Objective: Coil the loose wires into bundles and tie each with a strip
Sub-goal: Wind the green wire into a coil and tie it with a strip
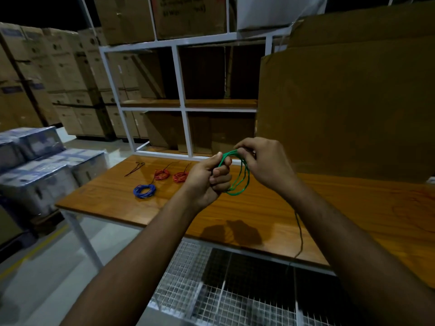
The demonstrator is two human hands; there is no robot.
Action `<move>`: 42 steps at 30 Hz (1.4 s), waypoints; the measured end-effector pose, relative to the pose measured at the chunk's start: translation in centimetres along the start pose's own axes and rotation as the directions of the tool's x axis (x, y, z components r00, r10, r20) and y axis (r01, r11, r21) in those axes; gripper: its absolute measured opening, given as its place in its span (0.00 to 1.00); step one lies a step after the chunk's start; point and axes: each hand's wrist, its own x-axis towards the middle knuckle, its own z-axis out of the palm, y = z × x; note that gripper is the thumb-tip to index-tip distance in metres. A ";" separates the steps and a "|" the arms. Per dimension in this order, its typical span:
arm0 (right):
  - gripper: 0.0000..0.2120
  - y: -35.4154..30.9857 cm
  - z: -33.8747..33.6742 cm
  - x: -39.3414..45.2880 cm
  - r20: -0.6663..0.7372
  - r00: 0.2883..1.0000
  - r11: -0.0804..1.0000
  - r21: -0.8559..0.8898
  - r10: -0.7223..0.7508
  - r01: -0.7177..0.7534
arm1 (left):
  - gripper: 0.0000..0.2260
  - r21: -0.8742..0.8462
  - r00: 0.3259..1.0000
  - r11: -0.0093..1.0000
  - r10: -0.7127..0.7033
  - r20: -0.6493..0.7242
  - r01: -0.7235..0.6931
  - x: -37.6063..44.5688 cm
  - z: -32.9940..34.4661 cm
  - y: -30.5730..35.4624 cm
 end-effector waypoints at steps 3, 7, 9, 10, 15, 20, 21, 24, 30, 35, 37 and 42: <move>0.11 0.5 0.9 -0.1 0.247 0.965 0.981 0.144 0.093 -0.131 | 0.14 -0.078 0.995 0.994 -0.071 0.072 0.077 -0.3 -0.2 0.6; 0.19 -0.2 0.7 -0.4 0.429 0.878 0.699 0.561 0.214 -0.444 | 0.15 0.004 0.994 0.996 -0.084 0.063 0.084 -0.6 -0.8 0.7; 0.19 -0.3 0.7 -0.2 0.451 0.848 0.602 0.606 0.278 -0.520 | 0.16 0.114 0.998 0.992 -0.058 0.036 0.053 -0.7 -0.9 0.5; 0.19 -0.3 1.0 0.0 0.461 0.829 0.558 0.616 0.316 -0.555 | 0.16 0.171 0.999 0.984 -0.045 0.022 0.041 -0.8 -0.9 0.5; 0.19 0.5 2.0 -0.5 0.555 0.740 0.333 0.664 0.381 -0.669 | 0.15 0.307 0.998 0.952 -0.001 -0.059 0.019 -1.1 -0.6 0.3; 0.12 4.0 2.4 -2.6 0.619 0.772 0.382 0.685 0.144 -0.621 | 0.16 0.156 0.989 0.986 0.076 -0.126 -0.056 -1.1 -1.4 0.8; 0.12 5.0 2.7 -3.4 0.653 0.745 0.407 0.649 0.135 -0.643 | 0.16 0.114 0.988 0.991 0.089 -0.127 -0.074 -1.1 -1.6 1.2; 0.13 7.5 4.5 -6.2 0.707 0.677 0.359 0.589 0.205 -0.724 | 0.16 0.028 0.986 0.993 0.116 -0.121 -0.113 -0.9 -2.2 2.6; 0.03 5.5 7.9 -8.9 0.579 0.610 0.099 0.676 0.541 -0.730 | 0.15 0.071 0.969 0.981 0.187 -0.158 -0.178 0.1 -1.7 3.3; 0.11 0.0 7.3 -8.1 0.539 0.692 0.574 0.403 0.481 -0.713 | 0.15 0.147 0.949 0.969 0.229 -0.215 -0.200 1.2 -1.3 2.4; 0.11 -1.7 5.7 -7.1 0.555 0.772 0.819 0.255 0.311 -0.514 | 0.16 0.194 0.941 0.960 0.245 -0.235 -0.202 1.4 -1.3 2.1; 0.17 -4.0 1.7 -4.9 0.436 0.899 0.995 0.102 -0.032 -0.014 | 0.14 0.314 0.937 0.932 0.261 -0.231 -0.183 1.2 -1.1 1.2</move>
